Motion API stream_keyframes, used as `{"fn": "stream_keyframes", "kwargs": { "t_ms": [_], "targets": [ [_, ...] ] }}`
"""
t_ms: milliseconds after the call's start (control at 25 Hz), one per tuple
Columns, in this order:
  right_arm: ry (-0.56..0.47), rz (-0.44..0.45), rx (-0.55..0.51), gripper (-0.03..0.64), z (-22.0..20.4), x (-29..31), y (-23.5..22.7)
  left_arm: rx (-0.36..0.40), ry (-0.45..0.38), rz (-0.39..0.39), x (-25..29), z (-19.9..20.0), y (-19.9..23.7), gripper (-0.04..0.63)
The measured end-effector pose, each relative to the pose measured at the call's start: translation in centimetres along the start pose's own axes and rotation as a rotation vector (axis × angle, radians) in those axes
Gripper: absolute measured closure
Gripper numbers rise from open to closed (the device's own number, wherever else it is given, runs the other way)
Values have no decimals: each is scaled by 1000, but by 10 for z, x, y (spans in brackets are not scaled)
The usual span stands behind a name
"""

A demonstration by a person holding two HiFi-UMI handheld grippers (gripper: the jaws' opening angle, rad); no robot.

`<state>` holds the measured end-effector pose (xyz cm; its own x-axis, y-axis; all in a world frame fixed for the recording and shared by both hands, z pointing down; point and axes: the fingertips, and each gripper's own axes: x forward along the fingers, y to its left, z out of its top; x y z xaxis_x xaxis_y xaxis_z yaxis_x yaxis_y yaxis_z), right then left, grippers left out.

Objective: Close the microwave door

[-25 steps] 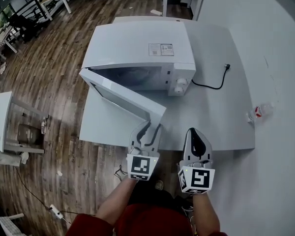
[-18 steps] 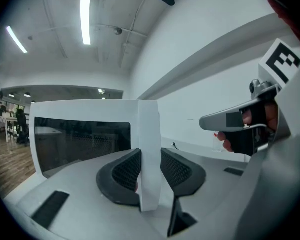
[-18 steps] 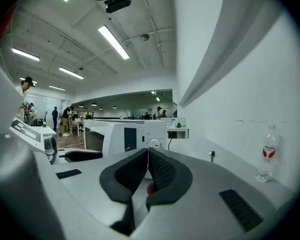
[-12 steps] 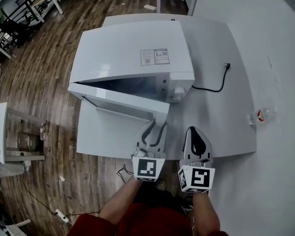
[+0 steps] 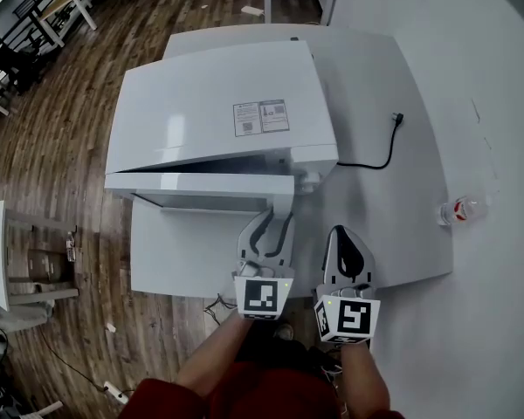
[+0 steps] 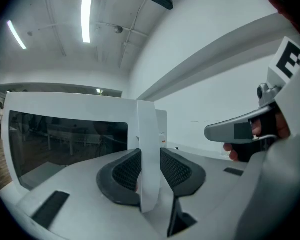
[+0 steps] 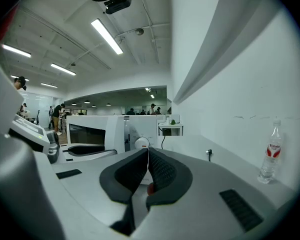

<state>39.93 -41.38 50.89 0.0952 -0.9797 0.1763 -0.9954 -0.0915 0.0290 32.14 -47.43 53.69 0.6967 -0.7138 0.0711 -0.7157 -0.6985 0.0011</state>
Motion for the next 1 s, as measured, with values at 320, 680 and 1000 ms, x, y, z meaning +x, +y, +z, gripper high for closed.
{"fn": "stream_keyframes", "kwargs": {
  "t_ms": [320,680,1000],
  "targets": [
    [2,-19,8,588,4,12,-10,-22,0,7,26,4,11,465],
    [-11,-19,11,588,7,21,-10,-31,31,10,48,4,20,468],
    [-5,-16,12,588,12,14,-5,-8,53,0,45,4,19,468]
  ]
}}
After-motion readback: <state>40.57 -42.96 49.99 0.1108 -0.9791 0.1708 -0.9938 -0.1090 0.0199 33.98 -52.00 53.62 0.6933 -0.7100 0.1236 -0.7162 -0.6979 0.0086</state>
